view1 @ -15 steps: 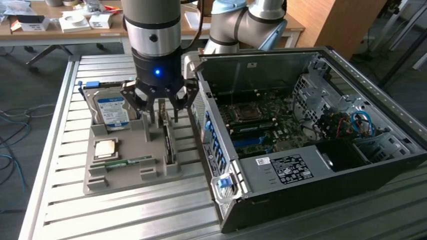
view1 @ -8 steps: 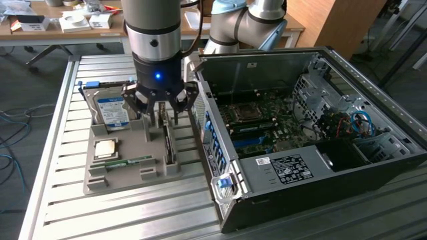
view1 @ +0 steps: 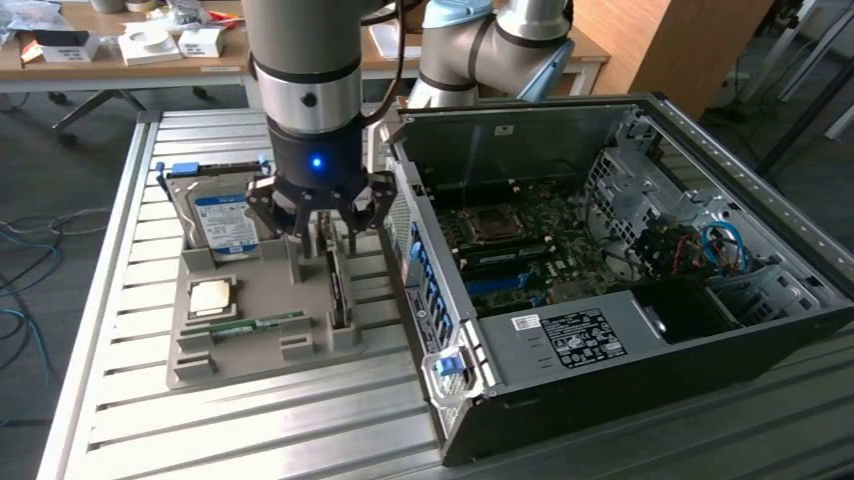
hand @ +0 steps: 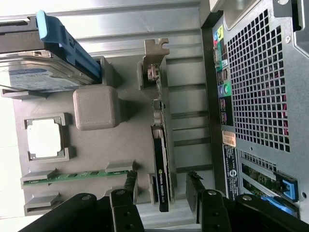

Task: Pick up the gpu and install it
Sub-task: 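Pick up the gpu and move the gpu toward the slot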

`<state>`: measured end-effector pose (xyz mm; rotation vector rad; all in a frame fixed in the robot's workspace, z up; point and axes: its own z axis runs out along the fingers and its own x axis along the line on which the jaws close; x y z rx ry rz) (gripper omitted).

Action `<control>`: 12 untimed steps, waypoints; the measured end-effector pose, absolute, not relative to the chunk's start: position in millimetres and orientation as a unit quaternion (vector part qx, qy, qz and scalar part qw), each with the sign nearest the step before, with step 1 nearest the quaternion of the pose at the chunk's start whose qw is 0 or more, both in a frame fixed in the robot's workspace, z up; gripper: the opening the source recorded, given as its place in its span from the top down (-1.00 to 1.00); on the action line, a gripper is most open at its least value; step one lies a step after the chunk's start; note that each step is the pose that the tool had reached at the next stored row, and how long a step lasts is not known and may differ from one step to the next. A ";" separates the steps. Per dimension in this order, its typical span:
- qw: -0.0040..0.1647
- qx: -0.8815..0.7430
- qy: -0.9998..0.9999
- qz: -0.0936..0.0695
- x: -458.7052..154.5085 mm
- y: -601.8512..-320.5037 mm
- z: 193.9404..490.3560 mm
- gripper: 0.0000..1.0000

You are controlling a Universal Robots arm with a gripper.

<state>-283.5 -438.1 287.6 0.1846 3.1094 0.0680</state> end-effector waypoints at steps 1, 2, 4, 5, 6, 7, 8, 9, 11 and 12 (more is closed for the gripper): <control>0.013 0.059 0.998 0.022 -283.5 -438.1 286.3 -0.06; 0.013 0.059 0.998 0.022 -283.5 -438.1 284.9 -0.06; 0.013 0.059 0.998 0.022 -283.5 -438.1 282.0 -0.06; 0.013 0.059 0.998 0.022 -283.5 -438.1 280.7 -0.06; 0.013 0.059 0.998 0.022 -283.5 -438.1 279.3 -0.06; 0.013 0.059 0.998 0.022 -283.5 -438.1 278.1 -0.06; 0.013 0.059 0.998 0.022 -283.5 -438.1 276.9 -0.06; 0.013 0.059 0.998 0.022 -283.5 -438.1 275.7 -0.06; 0.013 0.059 0.998 0.022 -283.5 -438.1 273.5 -0.06; 0.013 0.059 0.998 0.022 -283.5 -438.1 272.4 -0.06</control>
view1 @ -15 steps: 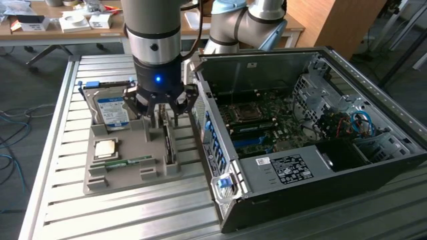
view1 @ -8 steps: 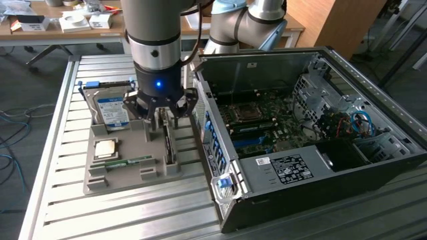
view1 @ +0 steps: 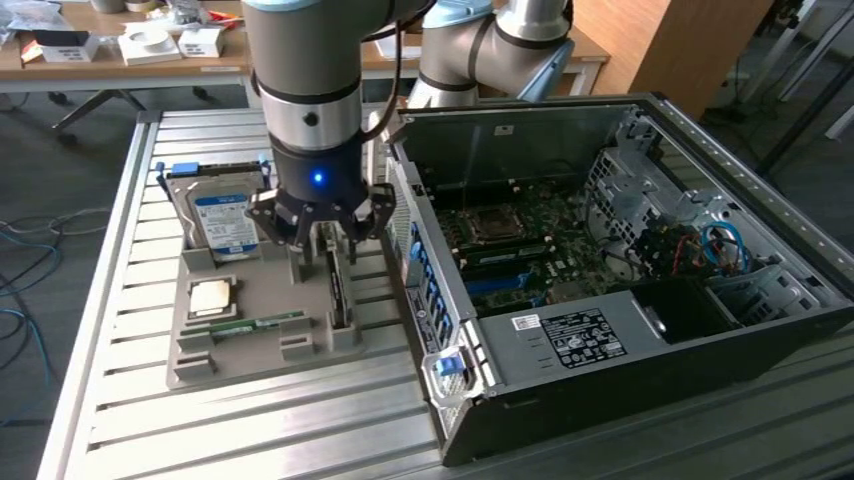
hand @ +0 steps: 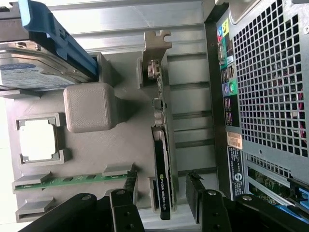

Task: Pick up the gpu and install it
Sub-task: 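Pick up the gpu and move the gpu toward the slot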

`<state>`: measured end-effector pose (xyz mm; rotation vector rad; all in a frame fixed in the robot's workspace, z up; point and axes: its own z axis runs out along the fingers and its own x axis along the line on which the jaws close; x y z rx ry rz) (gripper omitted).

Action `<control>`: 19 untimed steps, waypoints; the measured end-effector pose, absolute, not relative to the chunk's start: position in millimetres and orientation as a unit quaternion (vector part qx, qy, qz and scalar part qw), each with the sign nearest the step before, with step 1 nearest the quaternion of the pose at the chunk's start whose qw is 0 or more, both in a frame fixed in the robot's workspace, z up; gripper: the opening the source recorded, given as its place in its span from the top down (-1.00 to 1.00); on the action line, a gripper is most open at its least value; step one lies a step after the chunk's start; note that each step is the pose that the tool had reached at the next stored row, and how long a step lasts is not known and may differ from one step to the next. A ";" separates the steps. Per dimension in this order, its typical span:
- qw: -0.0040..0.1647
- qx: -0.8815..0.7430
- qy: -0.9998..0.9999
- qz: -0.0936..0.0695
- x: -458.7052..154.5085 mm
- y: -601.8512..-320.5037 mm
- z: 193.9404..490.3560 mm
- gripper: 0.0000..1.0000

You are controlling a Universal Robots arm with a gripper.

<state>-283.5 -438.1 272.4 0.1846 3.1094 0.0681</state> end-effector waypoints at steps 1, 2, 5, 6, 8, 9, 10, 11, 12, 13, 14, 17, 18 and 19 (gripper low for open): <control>0.013 0.059 0.998 0.022 -283.5 -438.1 271.5 -0.06; 0.013 0.059 0.998 0.022 -283.5 -438.1 270.6 -0.06; 0.013 0.059 0.998 0.022 -283.5 -438.1 267.7 -0.06; 0.013 0.059 0.998 0.022 -283.5 -438.1 266.5 -0.06; 0.013 0.059 0.998 0.022 -283.5 -438.1 263.6 -0.06; 0.013 0.059 0.998 0.022 -283.5 -438.1 262.1 -0.06; 0.013 0.059 0.998 0.022 -283.5 -438.1 260.6 -0.06; 0.013 0.059 0.998 0.022 -283.5 -438.1 259.1 -0.06; 0.013 0.059 0.998 0.022 -283.5 -438.1 257.8 -0.06; 0.013 0.059 0.998 0.022 -283.5 -438.1 256.4 -0.06; 0.013 0.059 0.998 0.022 -283.5 -438.1 255.2 -0.06; 0.013 0.059 0.998 0.022 -283.5 -438.1 254.0 -0.06; 0.013 0.059 0.998 0.022 -283.5 -438.1 254.0 -0.06; 0.013 0.059 0.998 0.022 -283.3 -438.1 253.7 -0.06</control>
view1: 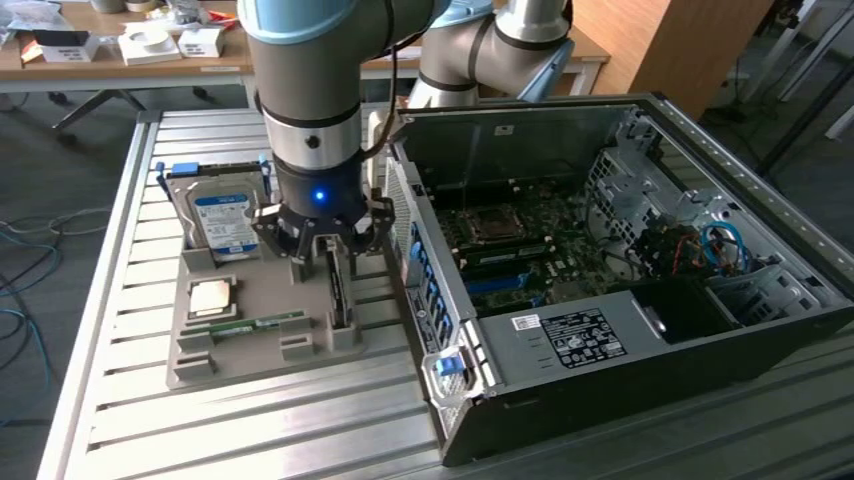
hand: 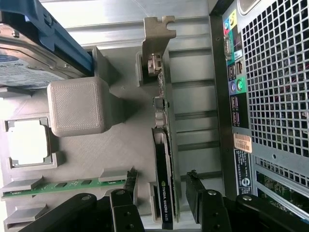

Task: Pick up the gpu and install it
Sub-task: 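Pick up the gpu and move the gpu toward the slot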

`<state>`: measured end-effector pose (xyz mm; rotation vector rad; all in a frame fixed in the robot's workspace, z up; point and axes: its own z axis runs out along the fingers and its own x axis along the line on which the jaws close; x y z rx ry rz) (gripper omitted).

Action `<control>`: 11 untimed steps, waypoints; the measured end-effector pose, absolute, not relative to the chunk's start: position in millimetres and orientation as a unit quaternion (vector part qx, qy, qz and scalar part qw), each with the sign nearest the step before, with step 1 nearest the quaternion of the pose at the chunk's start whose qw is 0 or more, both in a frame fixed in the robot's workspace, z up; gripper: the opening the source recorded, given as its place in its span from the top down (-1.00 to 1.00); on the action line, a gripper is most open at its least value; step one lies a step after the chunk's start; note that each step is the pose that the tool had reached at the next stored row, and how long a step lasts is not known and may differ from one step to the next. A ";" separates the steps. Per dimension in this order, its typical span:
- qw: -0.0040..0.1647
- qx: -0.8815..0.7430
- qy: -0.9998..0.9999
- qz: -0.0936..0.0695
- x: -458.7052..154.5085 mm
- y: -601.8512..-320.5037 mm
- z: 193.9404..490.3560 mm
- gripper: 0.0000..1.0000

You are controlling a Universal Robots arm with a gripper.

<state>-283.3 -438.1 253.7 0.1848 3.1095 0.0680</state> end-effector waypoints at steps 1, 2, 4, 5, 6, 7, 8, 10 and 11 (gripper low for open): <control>0.013 0.059 0.998 0.022 -282.7 -438.0 253.5 -0.06; 0.013 0.059 0.998 0.022 -281.9 -438.1 253.3 -0.06; 0.013 0.059 0.998 0.022 -279.7 -438.1 252.7 -0.06; 0.013 0.058 0.998 0.022 -278.8 -438.1 252.5 -0.06; 0.013 0.058 0.998 0.022 -278.4 -438.1 252.3 -0.06; 0.013 0.058 0.998 0.022 -278.4 -438.1 252.3 -0.06; 0.013 0.058 0.998 0.022 -278.4 -438.1 252.3 -0.06; 0.013 0.058 0.998 0.022 -278.4 -438.1 252.3 -0.06; 0.013 0.058 0.998 0.022 -278.3 -438.1 251.7 -0.06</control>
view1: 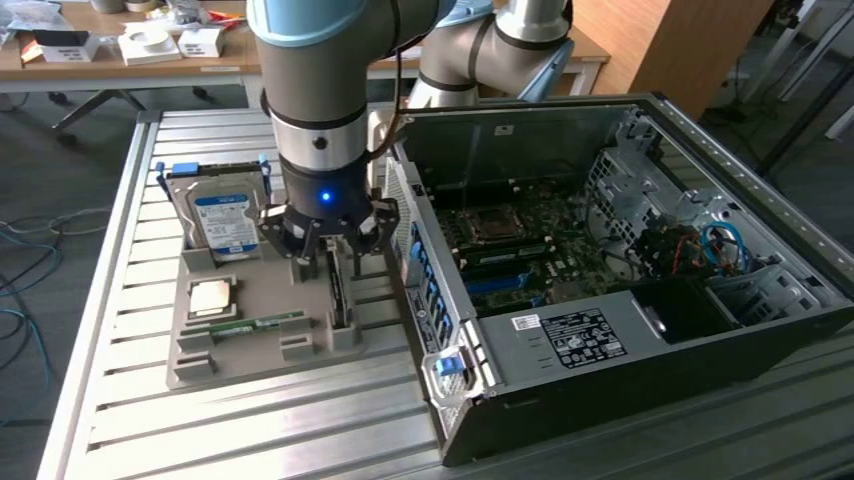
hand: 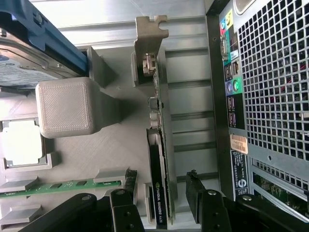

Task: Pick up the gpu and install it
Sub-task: 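Pick up the gpu and move the gpu toward the slot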

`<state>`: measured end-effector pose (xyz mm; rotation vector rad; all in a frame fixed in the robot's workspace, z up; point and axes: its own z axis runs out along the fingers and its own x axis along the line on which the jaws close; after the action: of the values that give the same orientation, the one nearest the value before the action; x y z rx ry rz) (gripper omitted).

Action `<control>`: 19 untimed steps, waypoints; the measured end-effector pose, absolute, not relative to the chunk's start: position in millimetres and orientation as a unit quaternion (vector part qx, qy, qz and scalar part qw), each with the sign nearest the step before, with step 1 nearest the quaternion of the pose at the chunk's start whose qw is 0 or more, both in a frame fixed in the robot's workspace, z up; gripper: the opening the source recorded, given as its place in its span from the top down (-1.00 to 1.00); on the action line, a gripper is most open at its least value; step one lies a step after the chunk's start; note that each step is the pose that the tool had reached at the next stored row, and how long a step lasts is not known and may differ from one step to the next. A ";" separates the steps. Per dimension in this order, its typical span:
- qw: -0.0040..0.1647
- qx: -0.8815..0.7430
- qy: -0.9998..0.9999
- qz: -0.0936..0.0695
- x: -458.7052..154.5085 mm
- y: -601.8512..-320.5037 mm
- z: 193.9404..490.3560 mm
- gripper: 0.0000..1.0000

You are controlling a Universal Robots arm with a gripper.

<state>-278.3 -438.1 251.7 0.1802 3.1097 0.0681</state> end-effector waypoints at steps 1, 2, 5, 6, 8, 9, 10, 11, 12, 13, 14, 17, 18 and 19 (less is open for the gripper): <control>0.013 0.058 0.998 0.022 -278.3 -438.0 250.5 -0.06; 0.013 0.057 0.998 0.022 -278.3 -438.0 249.4 -0.06; 0.013 0.052 0.998 0.022 -278.4 -436.6 246.7 -0.06; 0.013 0.049 0.998 0.022 -278.4 -435.5 246.2 -0.06; 0.013 0.045 0.999 0.022 -278.4 -433.4 245.5 -0.06; 0.013 0.044 0.999 0.022 -278.4 -432.0 245.2 -0.06; 0.013 0.043 0.999 0.022 -278.5 -431.3 245.0 -0.06; 0.013 0.041 0.999 0.022 -278.5 -431.2 244.7 -0.06; 0.013 0.038 0.999 0.022 -278.5 -431.2 244.5 -0.06; 0.012 0.035 0.999 0.022 -278.5 -431.2 244.3 -0.06; 0.012 0.031 0.999 0.022 -278.5 -431.1 244.1 -0.06; 0.012 0.020 0.999 0.022 -278.6 -431.1 243.6 -0.06; 0.012 0.017 1.000 0.022 -278.6 -431.1 243.4 -0.06; 0.012 0.017 1.000 0.022 -278.6 -431.0 243.0 -0.06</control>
<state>-278.6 -431.0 243.0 0.0520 3.1162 0.0696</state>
